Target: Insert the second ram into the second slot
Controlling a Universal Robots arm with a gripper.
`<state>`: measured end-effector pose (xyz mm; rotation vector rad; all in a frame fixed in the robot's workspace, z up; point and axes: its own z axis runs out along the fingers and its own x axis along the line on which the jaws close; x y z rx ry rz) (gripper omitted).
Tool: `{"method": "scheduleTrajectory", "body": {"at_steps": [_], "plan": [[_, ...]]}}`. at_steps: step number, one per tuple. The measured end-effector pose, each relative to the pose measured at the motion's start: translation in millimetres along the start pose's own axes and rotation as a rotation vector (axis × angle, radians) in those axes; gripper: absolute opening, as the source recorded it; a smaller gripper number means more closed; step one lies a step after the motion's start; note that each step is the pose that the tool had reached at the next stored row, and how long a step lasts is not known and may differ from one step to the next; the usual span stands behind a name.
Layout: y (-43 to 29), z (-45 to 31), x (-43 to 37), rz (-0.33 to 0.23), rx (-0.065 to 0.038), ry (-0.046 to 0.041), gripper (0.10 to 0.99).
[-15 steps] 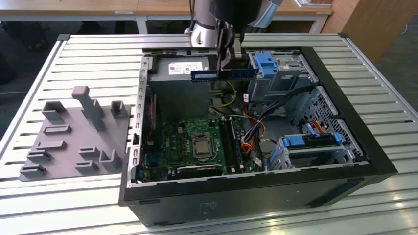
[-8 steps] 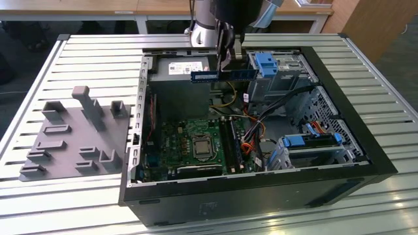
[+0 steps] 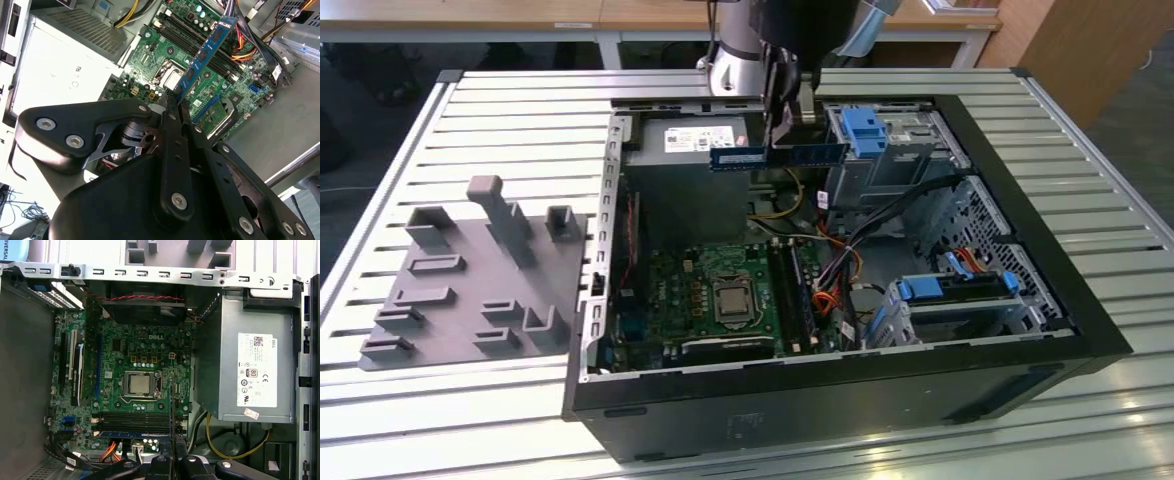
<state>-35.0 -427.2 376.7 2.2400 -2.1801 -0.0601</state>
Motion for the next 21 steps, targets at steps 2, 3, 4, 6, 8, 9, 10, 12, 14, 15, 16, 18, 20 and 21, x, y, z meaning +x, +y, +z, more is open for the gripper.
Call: {"method": "scheduleTrajectory", "body": {"at_steps": [2,3,4,6,8,9,10,12,14,15,16,18,20,21], "plan": [[0.0,-0.1,0.6,0.0,0.0,0.0002,0.137],[0.0,-0.1,0.9,0.0,0.0,0.0001,0.137],[0.0,0.0,1.1,0.0,0.0,0.0,0.137],[0.0,-0.1,1.7,0.0,0.0,0.0001,0.137],[0.0,-0.1,2.3,0.0,0.0,0.0001,0.137],[0.0,-0.1,2.7,0.0,0.0,0.0001,0.137],[0.1,-0.1,3.0,0.0,0.0,0.0001,0.137],[0.1,-0.1,3.6,0.0,0.0,0.0001,0.137],[0.1,-0.1,4.2,0.0,0.0,0.0,0.137],[0.1,-0.1,4.4,0.0,0.0,0.0001,0.137],[0.1,-0.1,4.7,0.0,0.0,0.0001,0.137],[0.1,-0.1,5.1,0.0,0.0,0.0001,0.137],[0.1,-0.2,5.6,0.0,0.0,0.0001,0.137],[0.1,-0.1,5.9,0.0,0.0,0.0001,0.137]]}}
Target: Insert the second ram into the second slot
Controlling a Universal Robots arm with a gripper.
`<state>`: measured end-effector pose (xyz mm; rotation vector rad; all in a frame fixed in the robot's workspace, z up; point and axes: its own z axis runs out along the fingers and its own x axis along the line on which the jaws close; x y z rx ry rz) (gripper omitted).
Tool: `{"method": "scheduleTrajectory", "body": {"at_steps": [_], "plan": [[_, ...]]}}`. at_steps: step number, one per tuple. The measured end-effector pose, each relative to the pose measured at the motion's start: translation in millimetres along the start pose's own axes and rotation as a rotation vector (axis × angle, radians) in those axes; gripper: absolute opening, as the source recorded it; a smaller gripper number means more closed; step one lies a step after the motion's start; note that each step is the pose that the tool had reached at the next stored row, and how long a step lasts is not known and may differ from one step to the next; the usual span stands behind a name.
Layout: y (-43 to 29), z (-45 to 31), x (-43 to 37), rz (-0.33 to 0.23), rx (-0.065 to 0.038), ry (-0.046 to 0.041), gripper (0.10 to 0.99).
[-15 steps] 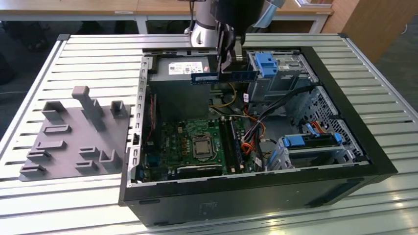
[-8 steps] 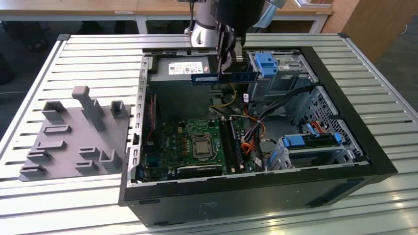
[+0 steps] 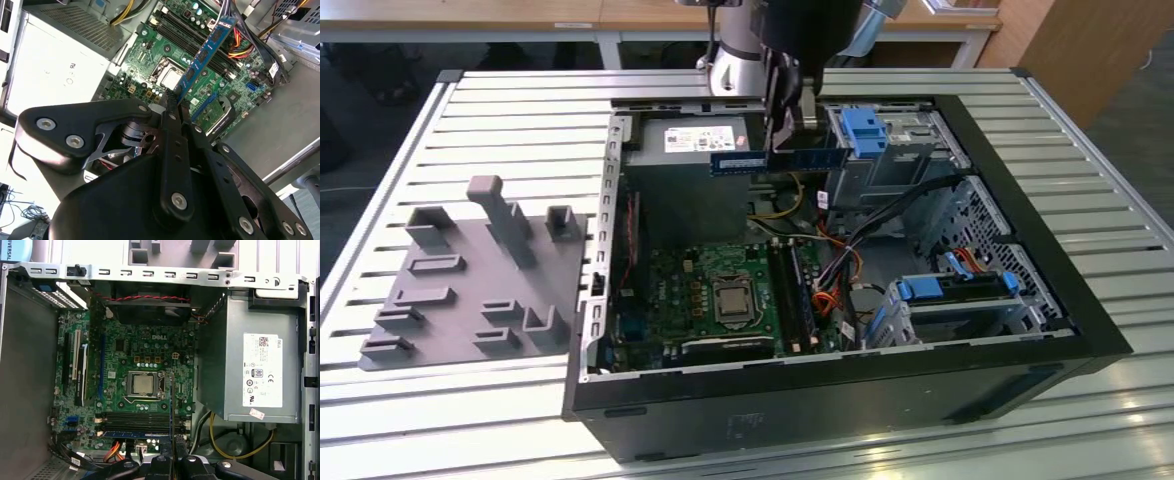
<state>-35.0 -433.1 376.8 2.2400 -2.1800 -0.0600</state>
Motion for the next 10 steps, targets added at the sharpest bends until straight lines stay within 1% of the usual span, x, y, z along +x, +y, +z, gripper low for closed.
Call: {"method": "scheduleTrajectory", "body": {"at_steps": [10], "plan": [[0.1,-0.1,3.0,0.0,0.0,0.0001,0.137]]}}
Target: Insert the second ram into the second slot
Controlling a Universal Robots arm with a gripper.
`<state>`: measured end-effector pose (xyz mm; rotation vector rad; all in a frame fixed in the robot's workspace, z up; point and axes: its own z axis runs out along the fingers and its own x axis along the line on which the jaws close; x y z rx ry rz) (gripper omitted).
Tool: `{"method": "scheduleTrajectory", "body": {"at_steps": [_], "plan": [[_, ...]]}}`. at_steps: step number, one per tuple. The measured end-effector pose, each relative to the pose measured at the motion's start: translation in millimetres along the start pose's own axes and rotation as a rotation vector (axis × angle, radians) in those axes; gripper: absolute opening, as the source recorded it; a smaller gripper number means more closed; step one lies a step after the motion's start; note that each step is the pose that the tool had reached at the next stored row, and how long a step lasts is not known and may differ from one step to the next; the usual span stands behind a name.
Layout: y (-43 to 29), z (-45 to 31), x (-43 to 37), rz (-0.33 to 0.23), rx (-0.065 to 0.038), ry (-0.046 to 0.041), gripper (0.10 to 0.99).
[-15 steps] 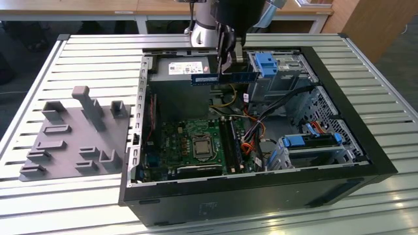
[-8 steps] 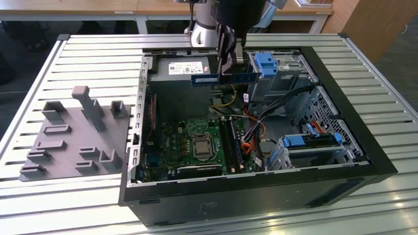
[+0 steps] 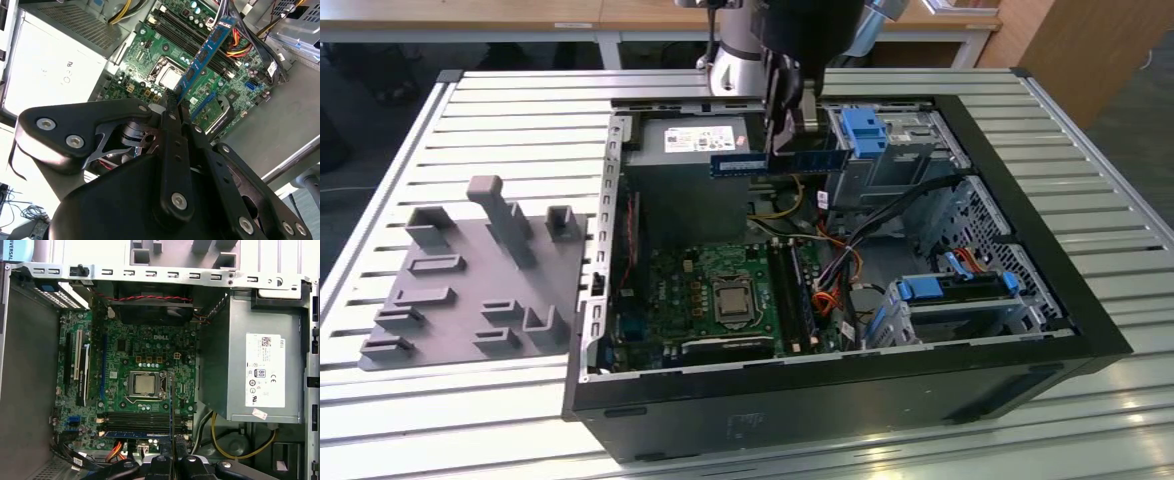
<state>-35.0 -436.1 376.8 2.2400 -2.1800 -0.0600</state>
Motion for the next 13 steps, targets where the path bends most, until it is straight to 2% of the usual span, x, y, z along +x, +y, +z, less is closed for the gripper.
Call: {"method": "scheduleTrajectory", "body": {"at_steps": [13], "plan": [[0.1,0.0,4.0,0.0,0.0,-0.0001,0.137]]}}
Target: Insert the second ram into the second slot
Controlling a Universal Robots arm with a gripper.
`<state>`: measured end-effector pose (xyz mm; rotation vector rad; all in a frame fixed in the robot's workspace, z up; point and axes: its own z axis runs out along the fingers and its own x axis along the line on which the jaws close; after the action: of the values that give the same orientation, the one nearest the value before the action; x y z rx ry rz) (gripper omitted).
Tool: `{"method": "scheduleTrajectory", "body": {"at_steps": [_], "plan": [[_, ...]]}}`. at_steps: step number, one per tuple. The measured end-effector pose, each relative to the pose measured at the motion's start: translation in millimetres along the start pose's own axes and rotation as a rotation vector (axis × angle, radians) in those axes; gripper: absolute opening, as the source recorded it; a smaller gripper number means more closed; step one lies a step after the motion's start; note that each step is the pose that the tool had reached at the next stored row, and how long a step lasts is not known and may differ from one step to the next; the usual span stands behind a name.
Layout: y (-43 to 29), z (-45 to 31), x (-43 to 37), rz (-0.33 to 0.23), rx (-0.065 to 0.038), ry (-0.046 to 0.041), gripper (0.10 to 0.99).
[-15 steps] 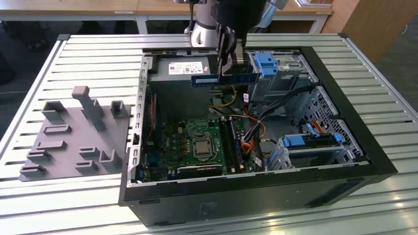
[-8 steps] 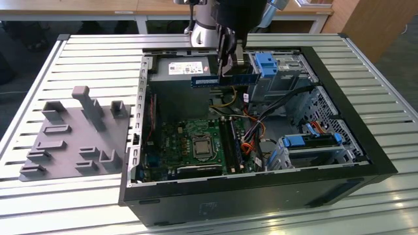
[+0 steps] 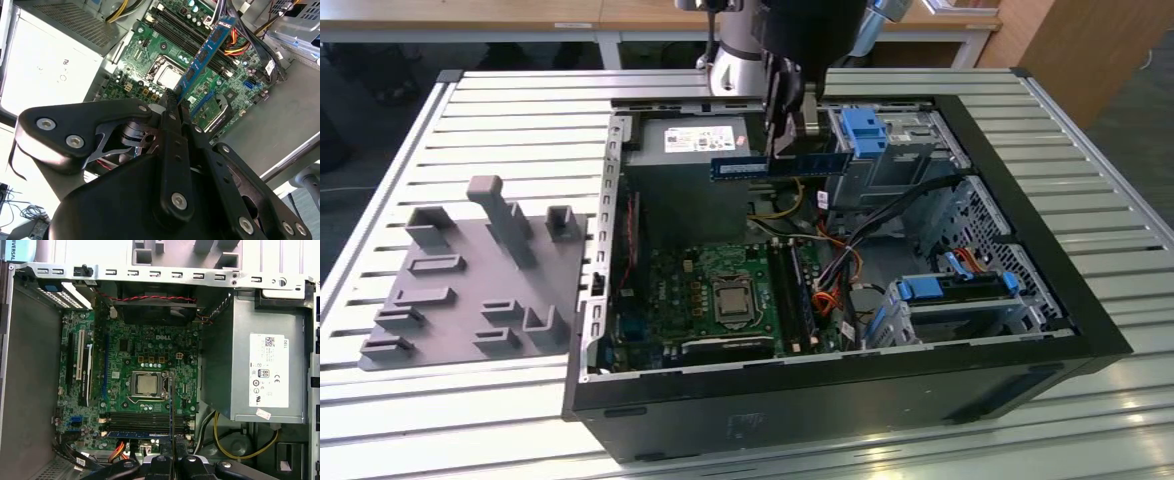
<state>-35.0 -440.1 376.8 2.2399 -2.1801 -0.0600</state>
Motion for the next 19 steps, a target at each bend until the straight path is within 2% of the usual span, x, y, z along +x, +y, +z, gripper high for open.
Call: {"method": "scheduleTrajectory", "body": {"at_steps": [19], "plan": [[0.3,-0.2,10.7,0.0,0.0,0.0,0.137]]}}
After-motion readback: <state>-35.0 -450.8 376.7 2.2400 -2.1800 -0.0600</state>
